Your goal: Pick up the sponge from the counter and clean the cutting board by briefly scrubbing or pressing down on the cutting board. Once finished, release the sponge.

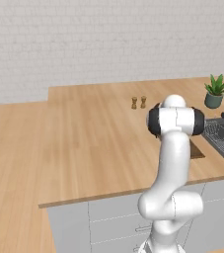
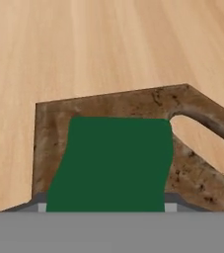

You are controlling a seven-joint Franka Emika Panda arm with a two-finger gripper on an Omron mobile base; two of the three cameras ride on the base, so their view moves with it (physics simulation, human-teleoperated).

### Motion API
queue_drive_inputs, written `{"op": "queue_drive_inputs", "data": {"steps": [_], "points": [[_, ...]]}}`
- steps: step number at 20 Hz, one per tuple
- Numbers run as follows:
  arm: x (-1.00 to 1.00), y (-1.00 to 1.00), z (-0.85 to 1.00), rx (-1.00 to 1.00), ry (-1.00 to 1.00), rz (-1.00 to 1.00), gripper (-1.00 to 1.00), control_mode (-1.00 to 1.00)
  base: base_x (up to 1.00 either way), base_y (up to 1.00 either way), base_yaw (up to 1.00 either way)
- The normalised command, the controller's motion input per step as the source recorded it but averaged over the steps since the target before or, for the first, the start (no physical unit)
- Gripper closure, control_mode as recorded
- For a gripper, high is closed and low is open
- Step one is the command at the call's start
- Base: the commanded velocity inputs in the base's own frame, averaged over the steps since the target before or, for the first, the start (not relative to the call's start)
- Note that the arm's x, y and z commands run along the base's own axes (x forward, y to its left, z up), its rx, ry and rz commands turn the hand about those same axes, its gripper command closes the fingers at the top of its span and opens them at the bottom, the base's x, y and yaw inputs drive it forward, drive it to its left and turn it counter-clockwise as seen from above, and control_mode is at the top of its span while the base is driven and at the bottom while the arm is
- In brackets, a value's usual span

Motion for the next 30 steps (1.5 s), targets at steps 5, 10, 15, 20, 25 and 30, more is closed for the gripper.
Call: {"op": "queue_drive_inputs", "data": {"steps": [5,10,15,20,25,30], "points": [[-0.28,-0.06,-0.11,0.00,0.00,0.00,1.00,-1.00,0.00,0.00,0.00],[-1.00,-0.16,-0.29,0.00,0.00,0.00,1.00,-1.00,0.00,0.00,0.00],[-0.96,-0.03,-0.28,0.00,0.00,0.00,1.00,-1.00,0.00,0.00,0.00],[-0.67,0.00,-0.25,0.00,0.03,0.00,1.00,-1.00,0.00,0.00,0.00],[-0.77,-0.05,-0.17,0.00,0.04,0.00,1.00,-1.00,0.00,0.00,0.00],[-0.16,-0.01,-0.08,0.00,0.01,0.00,1.00,-1.00,0.00,0.00,0.00]]}}
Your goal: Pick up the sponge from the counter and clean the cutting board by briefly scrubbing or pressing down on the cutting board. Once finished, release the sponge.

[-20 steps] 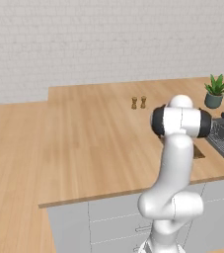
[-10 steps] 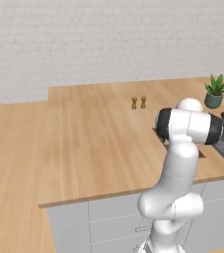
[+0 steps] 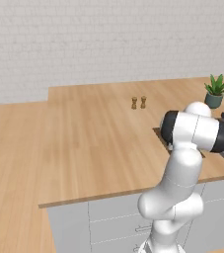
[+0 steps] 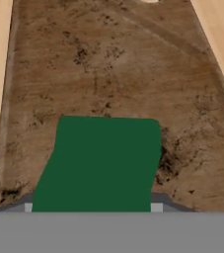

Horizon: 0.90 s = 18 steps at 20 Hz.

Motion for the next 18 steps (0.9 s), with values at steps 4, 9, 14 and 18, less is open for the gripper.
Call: {"op": "queue_drive_inputs", "data": {"steps": [4,9,14,18], "points": [[0.53,0.00,0.00,0.00,0.00,0.00,1.00,-1.00,0.00,0.00,0.00],[0.63,0.00,0.00,0.00,0.00,0.00,1.00,-1.00,0.00,0.00,0.00],[0.49,-0.16,0.00,0.00,0.00,0.00,1.00,-1.00,0.00,0.00,0.00],[0.41,-0.35,-0.02,0.00,0.00,0.00,1.00,-1.00,0.00,0.00,0.00]]}}
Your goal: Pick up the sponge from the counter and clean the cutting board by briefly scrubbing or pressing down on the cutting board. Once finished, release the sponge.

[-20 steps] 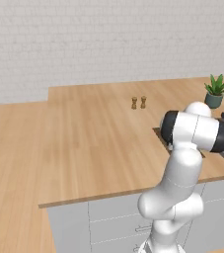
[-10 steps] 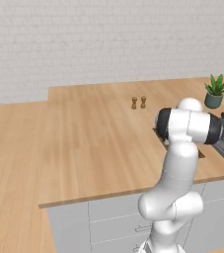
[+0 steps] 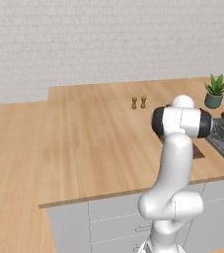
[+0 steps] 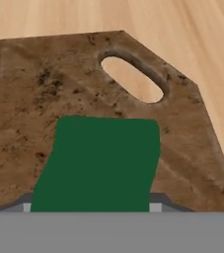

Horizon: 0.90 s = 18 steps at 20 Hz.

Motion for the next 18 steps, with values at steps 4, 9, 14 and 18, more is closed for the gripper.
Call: {"op": "queue_drive_inputs", "data": {"steps": [4,9,14,18], "points": [[0.08,-0.24,-0.20,0.00,-0.02,0.00,1.00,-1.00,0.00,0.00,0.00],[-0.41,-0.09,-0.38,0.00,-0.11,0.01,1.00,-1.00,0.00,0.00,0.00],[-0.87,-0.02,-0.34,0.00,-0.03,0.05,1.00,-1.00,0.00,0.00,0.00],[-1.00,0.00,-0.26,-0.01,0.00,0.06,1.00,-1.00,0.00,0.00,0.00]]}}
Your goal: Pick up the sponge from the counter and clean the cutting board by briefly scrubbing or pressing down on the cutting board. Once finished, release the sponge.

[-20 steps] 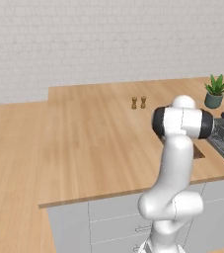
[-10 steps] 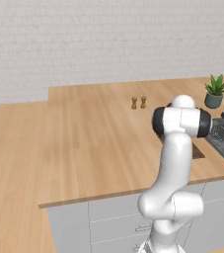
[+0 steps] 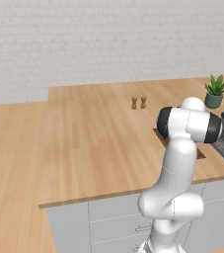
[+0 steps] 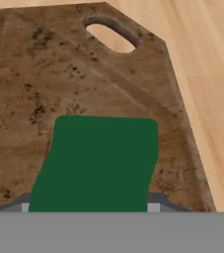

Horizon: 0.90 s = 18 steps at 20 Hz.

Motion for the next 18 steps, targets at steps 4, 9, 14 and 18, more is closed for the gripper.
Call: {"op": "queue_drive_inputs", "data": {"steps": [4,9,14,18], "points": [[-0.84,0.00,-0.17,0.00,0.00,0.05,1.00,-1.00,0.00,0.00,0.00],[-0.12,0.00,-0.05,0.00,0.00,0.01,1.00,-1.00,0.00,0.00,0.00],[0.53,0.00,0.00,0.00,-0.01,0.00,1.00,-1.00,0.00,0.00,0.00],[0.66,0.00,0.00,0.00,-0.07,0.00,1.00,-1.00,0.00,0.00,0.00]]}}
